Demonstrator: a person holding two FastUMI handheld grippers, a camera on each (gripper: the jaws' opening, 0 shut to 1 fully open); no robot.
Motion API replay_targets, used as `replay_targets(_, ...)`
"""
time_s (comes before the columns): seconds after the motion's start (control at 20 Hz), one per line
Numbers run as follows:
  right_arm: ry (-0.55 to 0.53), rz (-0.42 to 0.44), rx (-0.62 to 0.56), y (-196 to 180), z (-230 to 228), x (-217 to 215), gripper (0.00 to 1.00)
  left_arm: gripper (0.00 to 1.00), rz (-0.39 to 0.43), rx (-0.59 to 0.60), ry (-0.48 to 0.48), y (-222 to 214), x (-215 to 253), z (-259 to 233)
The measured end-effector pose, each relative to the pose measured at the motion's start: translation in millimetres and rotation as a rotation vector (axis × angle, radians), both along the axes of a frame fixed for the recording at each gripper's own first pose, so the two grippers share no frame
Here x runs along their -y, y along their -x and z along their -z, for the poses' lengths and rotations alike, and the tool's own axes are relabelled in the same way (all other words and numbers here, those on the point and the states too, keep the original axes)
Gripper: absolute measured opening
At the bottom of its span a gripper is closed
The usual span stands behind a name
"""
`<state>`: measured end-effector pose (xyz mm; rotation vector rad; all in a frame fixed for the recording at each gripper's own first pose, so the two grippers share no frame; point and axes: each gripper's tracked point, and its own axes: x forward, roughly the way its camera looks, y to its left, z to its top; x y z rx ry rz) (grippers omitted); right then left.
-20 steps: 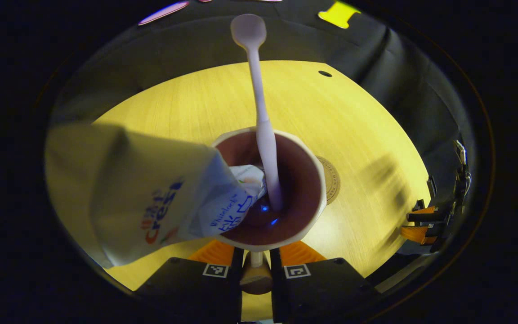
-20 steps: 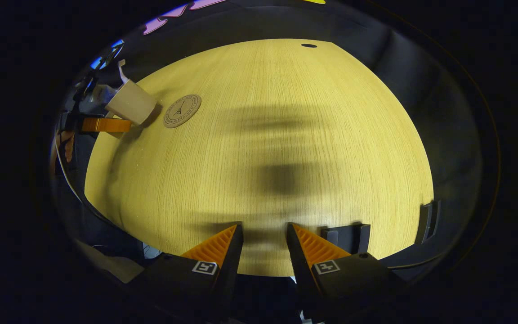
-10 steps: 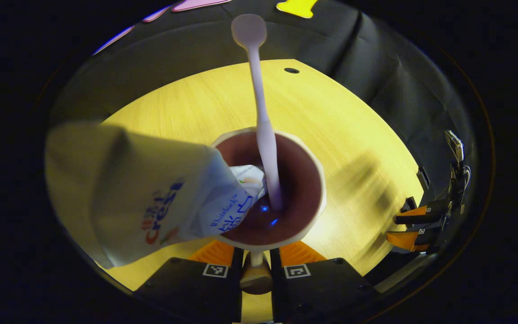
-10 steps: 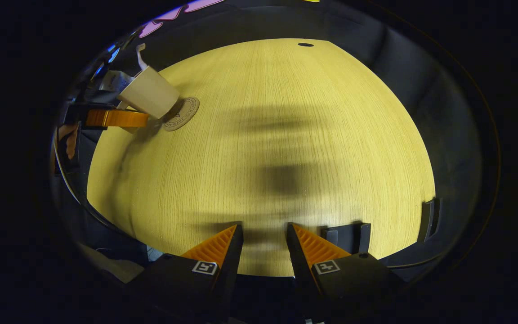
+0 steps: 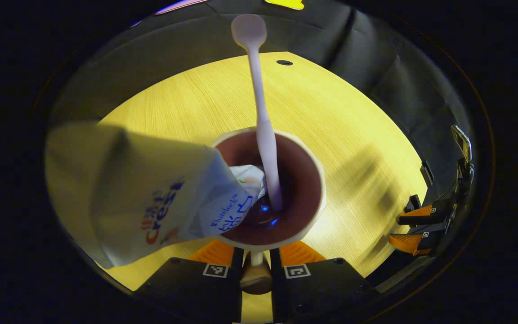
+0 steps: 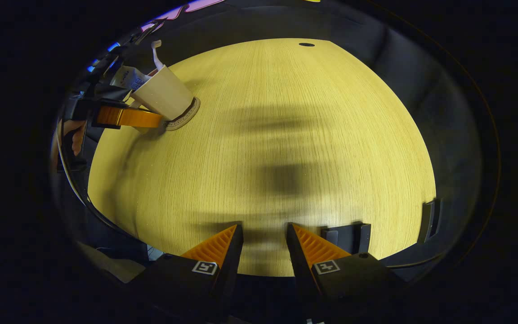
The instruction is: Put the toothbrush and toothpaste on the desktop into the cup, then pick up the cup and place it on the coaster on the desktop.
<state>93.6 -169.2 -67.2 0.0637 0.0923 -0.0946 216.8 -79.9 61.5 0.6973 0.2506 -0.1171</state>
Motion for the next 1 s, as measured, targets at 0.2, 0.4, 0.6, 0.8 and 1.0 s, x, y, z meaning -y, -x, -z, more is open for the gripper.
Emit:
replay_targets(0.2, 0.002, -0.001, -0.001, -0.1, -0.4, -0.2, 0.62, 0.26, -0.019, -0.004, -0.022, -5.5, 1.9, 5.4)
replay_targets(0.4, 0.002, 0.0, -0.001, 0.4, -0.4, -0.1, 0.62, 0.29, -0.019, -0.004, -0.029, -4.9, 0.9, 5.1)
replay_targets(0.6, -0.005, -0.001, 0.001, -0.1, -0.3, -0.2, 0.62, 0.32, -0.028, -0.016, -0.038, -3.7, 1.0, 8.3)
replay_targets(0.8, -0.01, -0.002, 0.002, 0.4, -0.8, -0.1, 0.62, 0.51, -0.033, -0.023, -0.033, -2.8, -1.8, 9.6)
replay_targets(1.0, -0.001, 0.003, -0.004, -0.2, -0.4, 0.3, 0.62, 0.87, -0.016, -0.012, -0.027, 1.8, -1.6, 5.7)
